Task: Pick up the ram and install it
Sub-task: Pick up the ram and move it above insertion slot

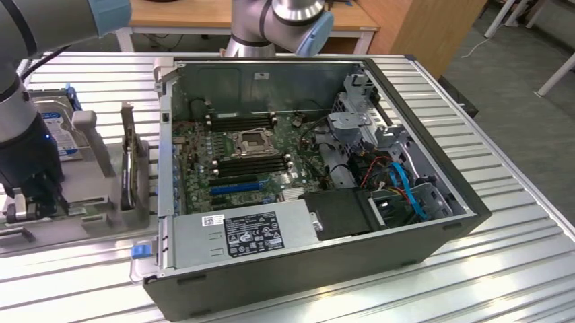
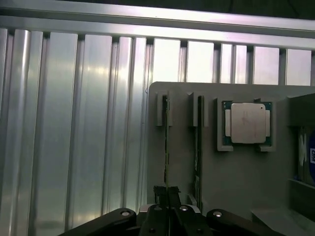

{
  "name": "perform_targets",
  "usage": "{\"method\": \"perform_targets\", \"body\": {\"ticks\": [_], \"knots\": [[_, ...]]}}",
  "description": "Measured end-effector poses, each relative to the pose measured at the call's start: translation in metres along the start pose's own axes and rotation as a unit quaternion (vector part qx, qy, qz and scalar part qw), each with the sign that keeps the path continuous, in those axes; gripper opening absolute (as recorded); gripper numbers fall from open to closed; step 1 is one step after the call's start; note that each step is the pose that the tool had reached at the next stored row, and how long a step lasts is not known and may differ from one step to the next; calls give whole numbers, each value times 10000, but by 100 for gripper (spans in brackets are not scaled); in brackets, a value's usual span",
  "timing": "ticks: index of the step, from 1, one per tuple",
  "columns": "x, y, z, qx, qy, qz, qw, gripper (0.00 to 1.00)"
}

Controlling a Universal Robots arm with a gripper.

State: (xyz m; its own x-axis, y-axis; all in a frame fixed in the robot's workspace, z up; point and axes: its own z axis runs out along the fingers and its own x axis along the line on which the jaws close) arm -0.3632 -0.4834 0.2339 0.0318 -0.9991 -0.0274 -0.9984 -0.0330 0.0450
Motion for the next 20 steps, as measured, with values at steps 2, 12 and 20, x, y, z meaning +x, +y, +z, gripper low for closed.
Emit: {"method": "perform_targets", "body": {"ticks": [2,12,20], "knots": [[-2,3,-65,0,0,4,10000,12],[-6,7,-236,1,-1,15,10000,12],[-9,11,-348,0,-1,20,10000,12]]}}
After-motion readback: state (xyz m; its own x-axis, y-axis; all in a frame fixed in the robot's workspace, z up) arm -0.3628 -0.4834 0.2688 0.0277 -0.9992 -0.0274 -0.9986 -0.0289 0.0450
